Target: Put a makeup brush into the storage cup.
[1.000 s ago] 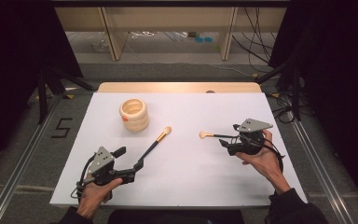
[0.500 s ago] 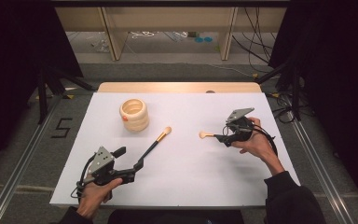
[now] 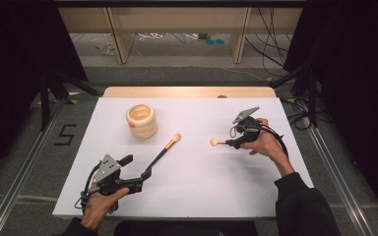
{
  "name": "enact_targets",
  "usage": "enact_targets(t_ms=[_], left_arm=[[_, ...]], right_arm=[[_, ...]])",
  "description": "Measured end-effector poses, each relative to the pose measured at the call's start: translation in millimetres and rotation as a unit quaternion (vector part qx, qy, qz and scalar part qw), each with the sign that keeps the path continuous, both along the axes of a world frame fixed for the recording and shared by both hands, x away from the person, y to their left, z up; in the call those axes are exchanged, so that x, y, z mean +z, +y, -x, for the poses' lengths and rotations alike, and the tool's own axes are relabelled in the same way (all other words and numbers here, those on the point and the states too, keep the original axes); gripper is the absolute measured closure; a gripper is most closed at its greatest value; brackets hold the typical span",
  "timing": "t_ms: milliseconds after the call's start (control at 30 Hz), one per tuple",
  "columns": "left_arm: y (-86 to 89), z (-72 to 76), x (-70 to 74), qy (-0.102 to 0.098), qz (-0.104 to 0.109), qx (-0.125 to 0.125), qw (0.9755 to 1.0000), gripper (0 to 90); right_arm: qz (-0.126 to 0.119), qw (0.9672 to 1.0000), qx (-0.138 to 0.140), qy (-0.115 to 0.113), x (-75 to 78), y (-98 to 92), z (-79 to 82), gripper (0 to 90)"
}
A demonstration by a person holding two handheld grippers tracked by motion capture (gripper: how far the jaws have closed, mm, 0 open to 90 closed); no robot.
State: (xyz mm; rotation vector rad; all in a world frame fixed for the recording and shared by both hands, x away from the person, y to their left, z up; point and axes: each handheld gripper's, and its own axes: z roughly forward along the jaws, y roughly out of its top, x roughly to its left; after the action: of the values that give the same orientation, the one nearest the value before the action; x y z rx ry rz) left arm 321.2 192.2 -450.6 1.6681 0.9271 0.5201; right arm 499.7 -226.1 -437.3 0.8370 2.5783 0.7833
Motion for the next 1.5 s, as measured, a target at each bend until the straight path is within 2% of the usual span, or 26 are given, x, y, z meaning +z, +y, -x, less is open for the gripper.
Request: enact_targets(t_ms=[33,67,200,267,367,467,633,667,733,833,900,967,1167,1400,1467,1500], left_arm=[[0.0,-0.1,0.0,0.0,-0.001,0.0,1.0,16.0],[-0.1,0.1,-0.1,0.0,-0.002,0.001,1.0,16.0],[-0.3,0.1,0.2,0.0,0.0,0.001,1.0,16.0],[-0.6,0.3,-0.2,0.002,0.001,0.001,1.0,15.9],[-0.6,-0.2,0.2,0.0,0.0,0.001,1.0,16.0],[-0.6,0.1,-0.2,0.001,-0.002,0.0,1.0,15.9],[-0.1,-0.1,-0.1,0.001,-0.003,0.001,1.0,16.0],[0.1,-0.1,0.0,0.001,-0.002,0.001,1.0,16.0],[0.1,-0.4,0.1,0.0,-0.002,0.001,1.0,16.0],[-0.3,0.1,-0.2,0.002,-0.004,0.001,1.0,16.0],[-0.3,0.1,-0.2,0.003,-0.004,0.002,1.0,16.0],[-0.6,-0.2,-0.5,0.004,-0.003,0.002,1.0,16.1],[-0.8,-0.2,-0.5,0.005,-0.003,0.002,1.0,16.4],[-0.5,-0.1,-0.3,0.005,-0.003,0.002,1.0,16.5],[-0.6,-0.4,-0.3,0.005,-0.001,0.002,1.0,16.6],[-0.8,-0.4,-0.5,0.005,-0.003,0.001,1.0,16.6]], right_arm=[[0.0,1.0,0.0,0.0,0.0,0.0,0.0,32.5],[0.0,0.9999,0.007,0.011,0.5,-0.2,-0.6,32.6],[0.006,0.9998,0.01,0.016,-4.1,1.7,-3.2,32.9],[0.02,0.9994,0.024,0.017,-6.1,1.7,-5.4,32.9],[0.034,0.9989,0.023,0.024,-5.8,4.0,-5.9,34.7],[0.035,0.9987,0.03,0.021,-5.9,4.4,-8.3,35.3],[0.043,0.9981,0.031,0.032,-8.9,8.0,-12.8,38.1],[0.057,0.9972,0.027,0.039,-9.8,9.7,-14.4,39.8],[0.057,0.9973,0.028,0.037,-11.1,10.3,-15.3,40.1],[0.056,0.9967,0.03,0.05,-13.0,11.0,-17.6,42.9],[0.06,0.9964,0.028,0.053,-14.6,11.3,-18.1,44.4],[0.066,0.9952,0.032,0.065,-16.0,10.7,-18.8,46.2],[0.067,0.9939,0.035,0.08,-20.6,9.5,-21.8,52.0],[0.055,0.9945,0.029,0.084,-20.6,6.1,-25.6,56.1],[0.055,0.9945,0.028,0.086,-20.9,5.8,-25.9,56.6],[0.062,0.9936,0.027,0.09,-21.4,5.6,-26.8,58.2]])
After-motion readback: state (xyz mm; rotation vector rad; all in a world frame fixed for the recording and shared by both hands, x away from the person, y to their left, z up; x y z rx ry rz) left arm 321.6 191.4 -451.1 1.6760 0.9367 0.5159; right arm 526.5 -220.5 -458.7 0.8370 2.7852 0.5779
